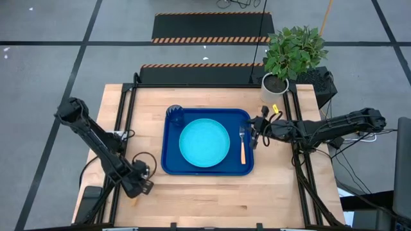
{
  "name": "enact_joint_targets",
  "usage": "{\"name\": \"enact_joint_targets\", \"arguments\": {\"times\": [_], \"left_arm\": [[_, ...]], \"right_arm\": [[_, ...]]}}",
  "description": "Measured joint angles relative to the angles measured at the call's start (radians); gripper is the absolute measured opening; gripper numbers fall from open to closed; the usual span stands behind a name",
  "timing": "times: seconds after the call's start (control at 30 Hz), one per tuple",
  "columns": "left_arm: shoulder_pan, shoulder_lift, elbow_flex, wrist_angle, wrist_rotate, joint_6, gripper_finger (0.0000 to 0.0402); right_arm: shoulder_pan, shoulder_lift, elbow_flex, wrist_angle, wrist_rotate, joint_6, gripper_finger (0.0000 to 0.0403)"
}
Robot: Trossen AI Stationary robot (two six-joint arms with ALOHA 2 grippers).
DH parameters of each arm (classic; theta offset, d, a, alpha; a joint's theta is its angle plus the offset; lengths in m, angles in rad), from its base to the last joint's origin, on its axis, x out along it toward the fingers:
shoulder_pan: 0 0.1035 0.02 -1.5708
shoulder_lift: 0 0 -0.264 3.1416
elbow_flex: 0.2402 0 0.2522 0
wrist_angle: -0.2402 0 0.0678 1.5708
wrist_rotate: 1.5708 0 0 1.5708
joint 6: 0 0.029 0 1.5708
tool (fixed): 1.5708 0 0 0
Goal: Pick and place plate/cup/fork/spoon on tray
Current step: Put the yellow spoon in the middle of the orange fork and light blue plate
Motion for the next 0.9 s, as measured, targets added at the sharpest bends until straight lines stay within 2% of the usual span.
{"name": "enact_joint_targets", "arguments": {"times": [0.13, 0.5, 0.6, 0.73, 0.9], "left_arm": [[0.047, -0.026, 0.002, 0.012, -0.077, 0.048, 0.0040], [0.276, -0.039, 0.021, 0.070, -0.159, 0.377, 0.0040], [0.361, -0.039, 0.069, 0.070, -0.193, 0.515, 0.0040], [0.456, -0.039, 0.172, 0.069, -0.250, 0.718, 0.0040], [0.543, -0.040, 0.318, 0.050, -0.373, 0.964, 0.0040]], "right_arm": [[-0.004, 0.000, 0.000, 0.001, 0.082, 0.087, 0.0064], [-0.006, 0.020, -0.013, 0.016, 0.080, 0.228, 0.0066], [-0.019, 0.033, -0.054, 0.073, 0.037, 0.256, 0.0081], [-0.044, 0.035, -0.120, 0.258, -0.078, 0.286, 0.0118], [-0.048, 0.035, -0.199, 0.459, -0.207, 0.327, 0.0159]]}}
